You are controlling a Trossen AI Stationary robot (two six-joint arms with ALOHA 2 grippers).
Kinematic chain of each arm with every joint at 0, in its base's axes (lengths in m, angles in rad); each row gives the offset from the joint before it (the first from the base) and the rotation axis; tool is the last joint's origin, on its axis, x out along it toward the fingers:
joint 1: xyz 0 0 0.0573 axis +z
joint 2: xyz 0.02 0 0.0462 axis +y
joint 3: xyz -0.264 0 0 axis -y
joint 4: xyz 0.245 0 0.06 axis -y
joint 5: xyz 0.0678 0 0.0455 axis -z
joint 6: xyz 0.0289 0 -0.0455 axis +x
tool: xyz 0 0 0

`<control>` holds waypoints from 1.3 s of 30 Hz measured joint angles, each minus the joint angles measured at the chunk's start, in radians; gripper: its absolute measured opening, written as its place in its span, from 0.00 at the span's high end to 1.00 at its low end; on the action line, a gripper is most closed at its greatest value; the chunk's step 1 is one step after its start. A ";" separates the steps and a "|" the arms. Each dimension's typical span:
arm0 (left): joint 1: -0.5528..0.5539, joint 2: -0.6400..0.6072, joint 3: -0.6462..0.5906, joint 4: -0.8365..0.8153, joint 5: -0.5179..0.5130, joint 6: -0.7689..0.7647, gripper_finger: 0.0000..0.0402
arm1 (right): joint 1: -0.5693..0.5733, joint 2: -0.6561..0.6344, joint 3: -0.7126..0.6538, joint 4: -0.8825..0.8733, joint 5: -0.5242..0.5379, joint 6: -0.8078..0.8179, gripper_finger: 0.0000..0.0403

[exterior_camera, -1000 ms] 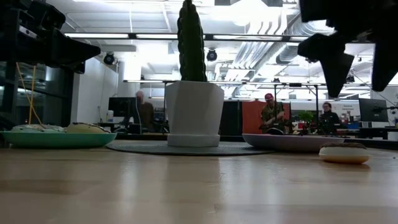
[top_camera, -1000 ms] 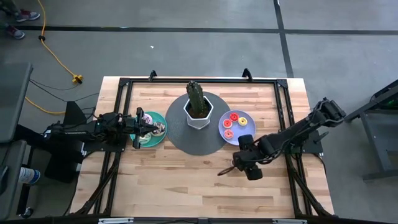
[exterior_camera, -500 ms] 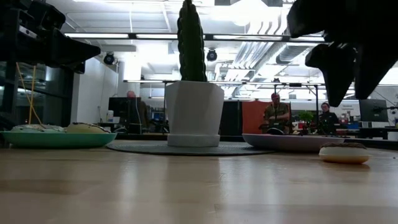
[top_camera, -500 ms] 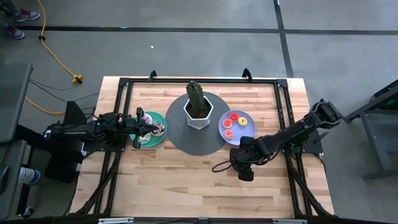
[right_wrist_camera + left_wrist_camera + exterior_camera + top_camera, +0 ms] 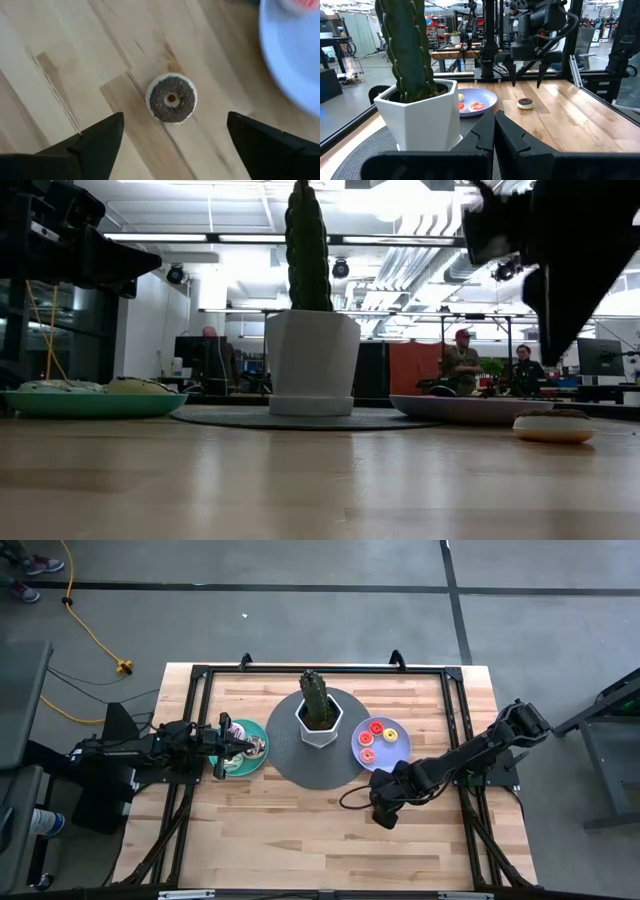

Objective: Pick & Place donuts
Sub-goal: Put the small brown donut on the purple plate

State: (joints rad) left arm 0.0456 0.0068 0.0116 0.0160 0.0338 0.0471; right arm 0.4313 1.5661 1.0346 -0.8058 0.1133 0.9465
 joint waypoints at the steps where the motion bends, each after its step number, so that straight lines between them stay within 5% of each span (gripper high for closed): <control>1: 0.000 0.000 0.000 0.000 0.000 0.000 1.00 | 0.000 0.000 -0.013 0.014 -0.013 0.026 0.14; 18: 0.000 0.000 0.000 0.000 0.000 0.000 1.00 | -0.052 0.094 -0.067 0.128 -0.143 0.085 0.09; 39: 0.000 0.000 0.000 0.000 0.000 0.000 1.00 | -0.086 0.197 -0.063 0.163 -0.157 0.038 0.11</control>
State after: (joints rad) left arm 0.0456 0.0070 0.0116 0.0158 0.0338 0.0471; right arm 0.3451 1.7630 0.9718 -0.6428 -0.0437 0.9842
